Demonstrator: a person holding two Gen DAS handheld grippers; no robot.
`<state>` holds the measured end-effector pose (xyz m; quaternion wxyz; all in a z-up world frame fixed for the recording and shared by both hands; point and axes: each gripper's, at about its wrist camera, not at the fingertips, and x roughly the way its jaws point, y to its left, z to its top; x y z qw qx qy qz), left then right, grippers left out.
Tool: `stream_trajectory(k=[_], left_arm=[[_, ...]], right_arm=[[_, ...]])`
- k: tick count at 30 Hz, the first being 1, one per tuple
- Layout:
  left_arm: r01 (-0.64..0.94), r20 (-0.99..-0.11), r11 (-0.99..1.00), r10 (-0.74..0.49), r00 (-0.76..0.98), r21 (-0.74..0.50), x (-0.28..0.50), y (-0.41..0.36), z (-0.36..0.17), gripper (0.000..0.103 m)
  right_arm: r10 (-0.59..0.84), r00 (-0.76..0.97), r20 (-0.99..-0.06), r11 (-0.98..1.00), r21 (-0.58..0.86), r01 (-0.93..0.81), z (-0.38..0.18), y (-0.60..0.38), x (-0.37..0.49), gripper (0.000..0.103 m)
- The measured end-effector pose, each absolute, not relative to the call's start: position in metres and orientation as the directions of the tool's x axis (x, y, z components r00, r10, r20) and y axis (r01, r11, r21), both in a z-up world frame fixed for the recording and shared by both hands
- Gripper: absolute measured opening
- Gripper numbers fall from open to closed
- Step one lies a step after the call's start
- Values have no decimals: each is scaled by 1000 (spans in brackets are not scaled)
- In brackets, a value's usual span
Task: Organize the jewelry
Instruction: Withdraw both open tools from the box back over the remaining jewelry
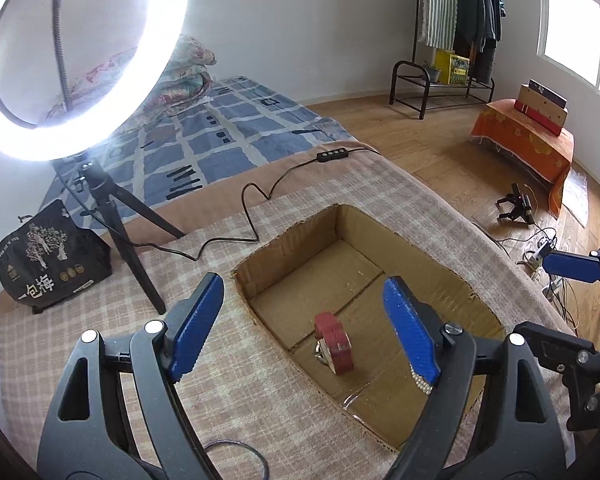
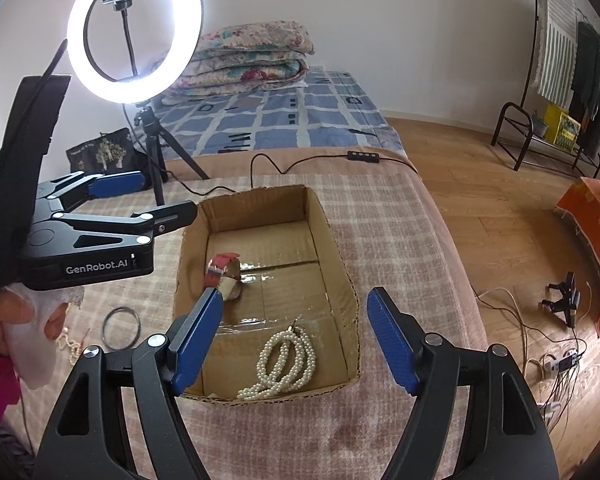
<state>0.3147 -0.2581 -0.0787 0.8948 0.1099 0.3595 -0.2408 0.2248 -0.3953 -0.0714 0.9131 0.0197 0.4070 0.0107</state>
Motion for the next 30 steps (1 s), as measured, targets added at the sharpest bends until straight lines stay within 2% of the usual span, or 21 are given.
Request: stream_trajectory(k=[12,19,30], left_arm=[[453,-655,891,-327,681,26,290,-197,-40,84],[428,-626,902,-304,718,53,268,-155,-15,84],[355,-601,928,-221,768,112,233,-61,-1,84]], right_arm=[[53,704,-708,999,31,-44,-52,-363,211,74],[97,725,-682,995,75,-62,-42,-345,197,74],[182,683,-707,982,98,-160,-58,-303,192,74]])
